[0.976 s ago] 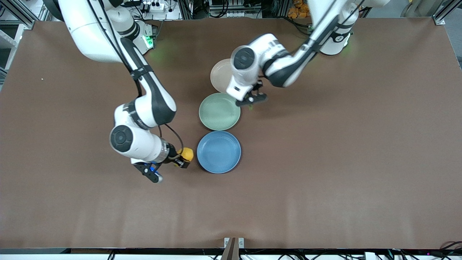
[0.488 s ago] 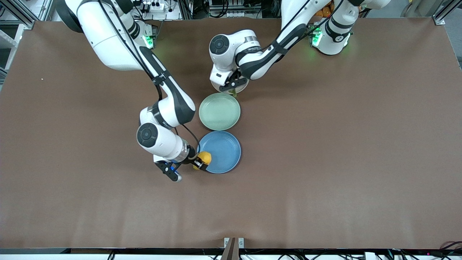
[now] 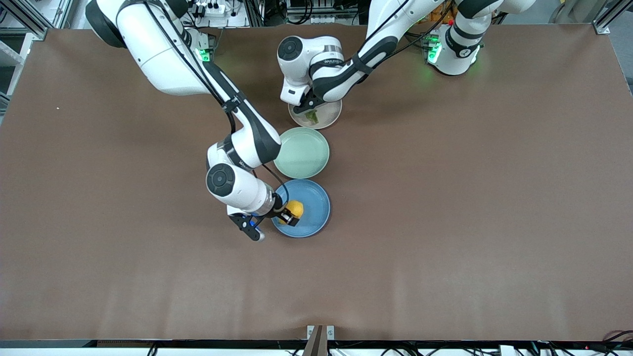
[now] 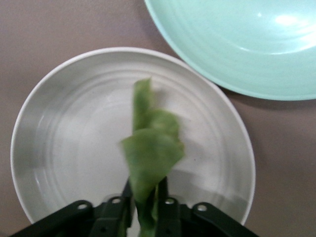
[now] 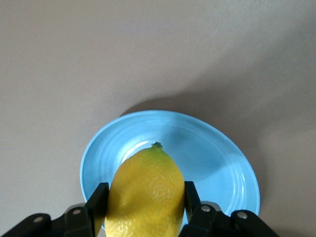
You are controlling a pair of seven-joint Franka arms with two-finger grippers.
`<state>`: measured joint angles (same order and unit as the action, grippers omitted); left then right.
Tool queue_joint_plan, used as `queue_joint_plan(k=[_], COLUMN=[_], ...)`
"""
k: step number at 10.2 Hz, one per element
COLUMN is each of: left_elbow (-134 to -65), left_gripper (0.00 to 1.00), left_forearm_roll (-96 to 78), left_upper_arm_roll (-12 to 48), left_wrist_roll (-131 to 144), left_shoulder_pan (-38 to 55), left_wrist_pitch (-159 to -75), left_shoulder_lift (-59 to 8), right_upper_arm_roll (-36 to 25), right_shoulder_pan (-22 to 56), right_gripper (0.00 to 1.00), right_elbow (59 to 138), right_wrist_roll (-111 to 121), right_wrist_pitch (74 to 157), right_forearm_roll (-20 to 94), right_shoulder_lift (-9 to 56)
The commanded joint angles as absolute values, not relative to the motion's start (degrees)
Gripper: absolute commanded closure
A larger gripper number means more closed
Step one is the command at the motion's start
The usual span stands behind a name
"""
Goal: Place lemon and lettuce in plates
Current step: 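Open the right gripper over the blue plate while the left gripper releases the lettuce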
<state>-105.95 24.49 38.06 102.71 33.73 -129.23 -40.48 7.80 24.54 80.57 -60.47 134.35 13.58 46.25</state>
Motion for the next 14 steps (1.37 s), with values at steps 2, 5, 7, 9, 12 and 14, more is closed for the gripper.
queue_joint_plan(k=[2,5,7,9,12,14], left_elbow=[-105.03,-105.29,-105.47,-105.29,-104.94,-104.85], left_gripper=[0.00,0.00,0.00,0.00,0.00,0.00], left_forearm_roll=[28.56,28.39,27.51,26.81,19.01,11.64], left_upper_arm_roll=[39.11,46.83,49.73,51.84,48.28,41.52], left_wrist_roll=[96.28,83.02,76.40,71.58,58.42,47.34], left_shoulder_pan=[28.76,13.67,6.45,0.47,-3.34,-3.34], left_wrist_pitch=[-128.50,-123.33,-121.12,-120.85,-120.85,-120.85], left_shoulder_lift=[-36.93,-30.52,-26.56,-21.82,-12.68,-7.14], right_upper_arm_roll=[7.91,7.12,4.32,0.11,-5.59,-9.38], right_shoulder_pan=[24.96,24.00,23.12,22.07,18.90,17.85], right_gripper=[0.00,0.00,0.00,0.00,0.00,0.00], right_elbow=[78.93,78.75,78.92,78.75,79.10,79.54], right_wrist_roll=[-60.74,-59.86,-53.65,-47.06,-31.16,-21.67], right_wrist_pitch=[134.47,134.30,133.42,128.44,116.14,111.73], right_forearm_roll=[13.97,13.80,13.89,14.41,14.33,14.24], right_shoulder_lift=[47.46,46.59,44.74,42.99,37.20,33.59])
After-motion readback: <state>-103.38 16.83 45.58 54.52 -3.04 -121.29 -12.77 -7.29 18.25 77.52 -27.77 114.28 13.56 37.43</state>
